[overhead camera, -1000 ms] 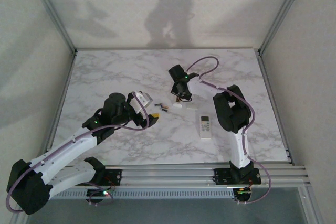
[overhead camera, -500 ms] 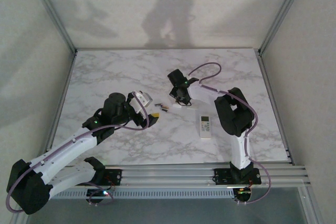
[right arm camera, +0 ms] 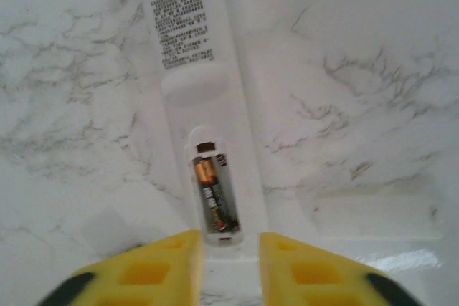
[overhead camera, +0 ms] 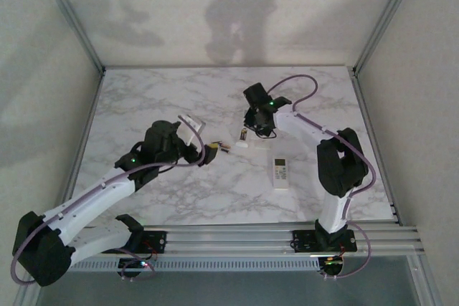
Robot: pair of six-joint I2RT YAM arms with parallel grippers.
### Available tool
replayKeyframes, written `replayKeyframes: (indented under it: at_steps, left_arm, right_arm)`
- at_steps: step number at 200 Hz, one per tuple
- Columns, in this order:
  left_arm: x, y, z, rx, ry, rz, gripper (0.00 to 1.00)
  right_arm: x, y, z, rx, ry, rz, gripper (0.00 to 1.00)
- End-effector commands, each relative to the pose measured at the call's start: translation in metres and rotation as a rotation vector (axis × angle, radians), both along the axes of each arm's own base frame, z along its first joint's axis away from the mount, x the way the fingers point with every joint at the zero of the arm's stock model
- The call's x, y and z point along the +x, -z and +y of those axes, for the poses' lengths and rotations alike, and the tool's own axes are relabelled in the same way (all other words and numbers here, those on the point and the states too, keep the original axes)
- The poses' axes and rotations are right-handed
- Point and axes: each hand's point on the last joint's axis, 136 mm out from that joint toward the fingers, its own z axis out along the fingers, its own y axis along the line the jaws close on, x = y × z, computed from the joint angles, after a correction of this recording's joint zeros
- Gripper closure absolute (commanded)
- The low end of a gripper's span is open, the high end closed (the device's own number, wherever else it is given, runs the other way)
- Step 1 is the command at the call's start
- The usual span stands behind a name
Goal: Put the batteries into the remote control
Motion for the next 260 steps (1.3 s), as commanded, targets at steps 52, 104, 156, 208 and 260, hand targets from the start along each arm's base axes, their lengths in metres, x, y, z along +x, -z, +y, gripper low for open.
replayKeyframes:
  at_steps: [52,104,156,208,260]
  left_arm:
    - [0.004,-0.031,0.028,-0.213,-0.264,0.082,0.01]
    - [-0.009,-0.015,0.042,-0.230,-0.304,0.099,0.01]
    - [-0.010,-0.020,0.047,-0.255,-0.341,0.113,0.01]
    - [-0.009,-0.023,0.044,-0.314,-0.355,0.150,0.00]
    - [-0.012,-0.027,0.040,-0.328,-0.324,0.139,0.01]
  right_arm:
    - [0.048,0.043,0.021,-0.164,-0.247,0.085,0.28]
    - [0.052,0.078,0.019,-0.280,-0.252,0.144,0.35]
    - [0.020,0.071,0.035,-0.243,-0.326,0.135,0.61]
    - [-0.052,0.074,0.032,-0.240,-0.359,0.166,0.62]
    - [-0.101,0.070,0.026,-0.296,-0.439,0.148,0.57]
